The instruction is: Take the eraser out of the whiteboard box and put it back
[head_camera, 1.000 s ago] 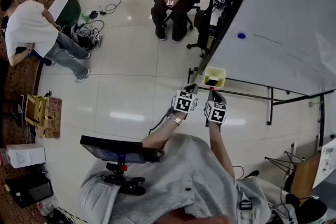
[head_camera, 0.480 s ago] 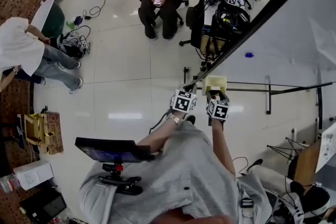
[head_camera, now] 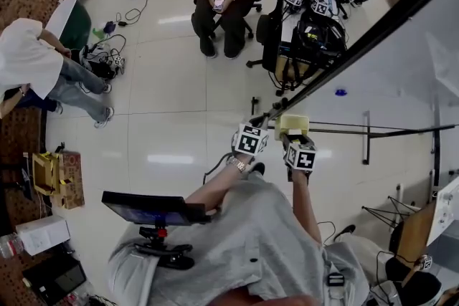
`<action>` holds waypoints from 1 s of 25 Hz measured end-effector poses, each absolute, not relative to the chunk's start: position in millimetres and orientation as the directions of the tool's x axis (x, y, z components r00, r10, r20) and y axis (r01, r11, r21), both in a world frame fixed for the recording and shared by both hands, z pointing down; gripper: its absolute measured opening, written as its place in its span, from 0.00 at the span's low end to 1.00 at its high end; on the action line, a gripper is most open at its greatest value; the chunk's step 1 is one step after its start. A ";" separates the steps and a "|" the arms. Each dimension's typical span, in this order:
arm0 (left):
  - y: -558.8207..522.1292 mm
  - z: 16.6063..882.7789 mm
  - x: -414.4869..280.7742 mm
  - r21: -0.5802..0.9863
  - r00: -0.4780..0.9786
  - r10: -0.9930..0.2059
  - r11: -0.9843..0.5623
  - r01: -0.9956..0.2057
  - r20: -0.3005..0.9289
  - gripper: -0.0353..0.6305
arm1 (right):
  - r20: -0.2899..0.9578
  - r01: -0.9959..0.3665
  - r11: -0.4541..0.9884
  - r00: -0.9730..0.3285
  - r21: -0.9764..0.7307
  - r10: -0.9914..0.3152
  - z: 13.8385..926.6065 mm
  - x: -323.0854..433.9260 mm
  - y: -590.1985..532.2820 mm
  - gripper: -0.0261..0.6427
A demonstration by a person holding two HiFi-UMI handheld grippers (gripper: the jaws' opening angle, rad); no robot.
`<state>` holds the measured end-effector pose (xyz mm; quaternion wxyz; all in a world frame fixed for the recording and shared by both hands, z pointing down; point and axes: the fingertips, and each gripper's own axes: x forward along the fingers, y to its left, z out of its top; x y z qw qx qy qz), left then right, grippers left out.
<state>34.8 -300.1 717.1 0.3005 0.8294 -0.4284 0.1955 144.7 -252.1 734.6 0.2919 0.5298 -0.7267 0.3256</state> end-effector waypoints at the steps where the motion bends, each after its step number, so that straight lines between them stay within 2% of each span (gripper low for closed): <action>1: -302.3 717.5 35.1 0.335 0.556 -0.594 -0.448 -0.829 0.582 0.06 | 0.754 -0.954 0.248 -0.287 -0.168 -0.591 715.8 142.9 -252.0 0.44; 4: -308.4 718.5 32.6 0.339 0.549 -0.599 -0.435 -0.834 0.583 0.06 | 0.668 -0.944 0.279 -0.323 -0.177 -0.671 654.4 139.8 -261.5 0.44; 8: -317.8 717.9 32.0 0.343 0.544 -0.607 -0.424 -0.838 0.579 0.06 | 0.542 -0.959 0.212 -0.280 -0.186 -0.792 619.7 150.3 -294.9 0.44; 12: -323.9 717.7 33.4 0.348 0.545 -0.611 -0.420 -0.838 0.574 0.06 | 0.600 -0.972 0.153 -0.230 -0.178 -0.766 662.4 158.3 -303.5 0.44; 18: -330.7 717.1 27.6 0.349 0.535 -0.620 -0.407 -0.844 0.573 0.06 | 0.689 -0.978 0.151 -0.209 -0.145 -0.694 728.1 158.1 -299.8 0.44; 25: -323.2 714.5 32.8 0.359 0.556 -0.608 -0.426 -0.831 0.566 0.06 | 0.709 -0.973 0.176 -0.231 -0.152 -0.666 735.4 150.7 -302.3 0.46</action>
